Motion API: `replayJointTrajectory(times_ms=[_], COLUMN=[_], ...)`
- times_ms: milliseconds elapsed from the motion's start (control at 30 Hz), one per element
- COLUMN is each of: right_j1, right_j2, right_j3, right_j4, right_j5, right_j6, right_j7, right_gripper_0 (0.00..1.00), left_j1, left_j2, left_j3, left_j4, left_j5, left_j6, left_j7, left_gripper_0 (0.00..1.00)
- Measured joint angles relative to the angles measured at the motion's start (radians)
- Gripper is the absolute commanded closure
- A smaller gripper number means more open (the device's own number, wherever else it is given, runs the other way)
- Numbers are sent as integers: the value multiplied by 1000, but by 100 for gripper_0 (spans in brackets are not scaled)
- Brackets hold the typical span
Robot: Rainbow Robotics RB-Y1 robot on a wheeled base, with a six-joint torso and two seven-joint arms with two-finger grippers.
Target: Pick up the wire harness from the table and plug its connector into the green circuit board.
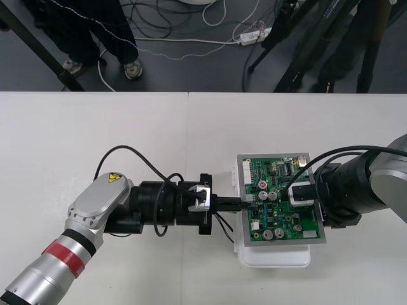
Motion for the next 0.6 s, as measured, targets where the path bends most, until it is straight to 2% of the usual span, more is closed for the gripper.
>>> replayJointTrajectory(times_ms=[100,133,200,233,600], right_j1=[0,0,0,0,0], right_j2=[0,0,0,0,0], right_j3=[0,0,0,0,0], right_j4=[0,0,0,0,-1], right_j5=[0,0,0,0,-1], right_j6=[0,0,-1,-1,-2], right_j7=[0,0,0,0,0], right_gripper_0=[0,0,0,0,0], left_j1=[0,1,1,1,10], left_j2=[1,1,2,2,15], left_j3=[-1,-2,-6,-6,-26], left_j4=[0,0,0,0,-2], left_j5=[3,5,10,13,52], left_j6=[1,2,6,10,28], left_j7=[0,0,0,0,0], left_gripper_0=[100,91,62,58,56])
